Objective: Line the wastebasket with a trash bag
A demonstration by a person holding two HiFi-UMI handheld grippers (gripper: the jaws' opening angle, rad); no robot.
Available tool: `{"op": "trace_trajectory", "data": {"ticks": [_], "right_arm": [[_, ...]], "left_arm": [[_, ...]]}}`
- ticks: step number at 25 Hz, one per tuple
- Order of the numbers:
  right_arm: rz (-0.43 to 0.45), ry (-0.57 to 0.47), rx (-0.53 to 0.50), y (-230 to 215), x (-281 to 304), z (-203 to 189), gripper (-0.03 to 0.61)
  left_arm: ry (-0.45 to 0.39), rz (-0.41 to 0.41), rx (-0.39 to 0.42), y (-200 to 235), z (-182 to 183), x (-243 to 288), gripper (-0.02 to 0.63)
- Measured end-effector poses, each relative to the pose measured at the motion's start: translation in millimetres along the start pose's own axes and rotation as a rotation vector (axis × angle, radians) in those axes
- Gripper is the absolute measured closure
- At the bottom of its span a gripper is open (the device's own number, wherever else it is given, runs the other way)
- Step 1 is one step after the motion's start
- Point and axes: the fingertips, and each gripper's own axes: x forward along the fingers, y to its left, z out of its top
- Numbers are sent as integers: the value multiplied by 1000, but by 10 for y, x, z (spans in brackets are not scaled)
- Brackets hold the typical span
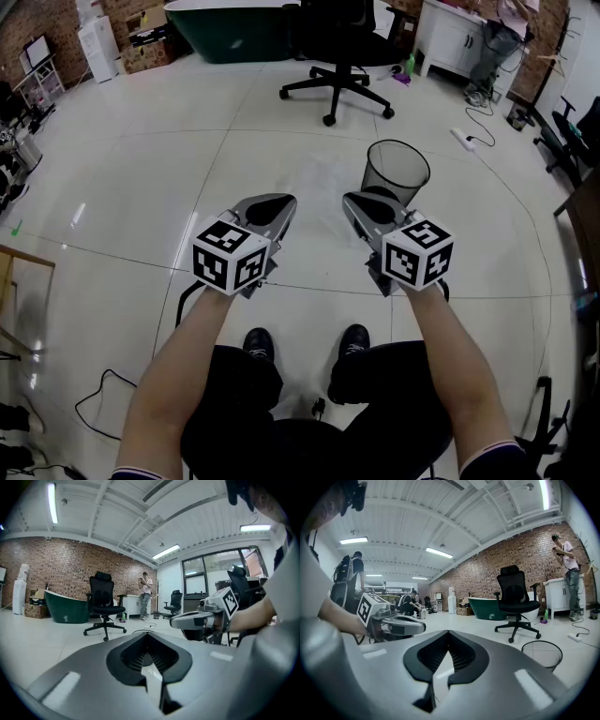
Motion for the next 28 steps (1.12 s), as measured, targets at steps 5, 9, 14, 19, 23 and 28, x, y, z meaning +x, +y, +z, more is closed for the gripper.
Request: {"op": "trace_trajectory", "data": {"ticks": [5, 9, 14, 19, 23, 28], "right_arm": [[-15, -2, -20, -51, -20, 44, 577], [-20, -9, -45, -110, -57, 172, 577], [-12, -5, -87, -147, -83, 311, 577], [-20, -26, -94, -219, -46, 417, 577], [-22, -7, -106, -322, 78, 368, 577], [-31, 37, -127, -509, 312, 184, 577]], "left_arm": [[-11, 4, 1, -34, 17, -1, 601], [-26, 12, 19, -35, 123, 24, 601], [-8, 2, 64, 2, 299, 95, 601], [2, -24, 96, 55, 374, 187, 601], [27, -37, 94, 165, 239, 299, 601], [49, -42, 104, 416, 70, 424, 601]]}}
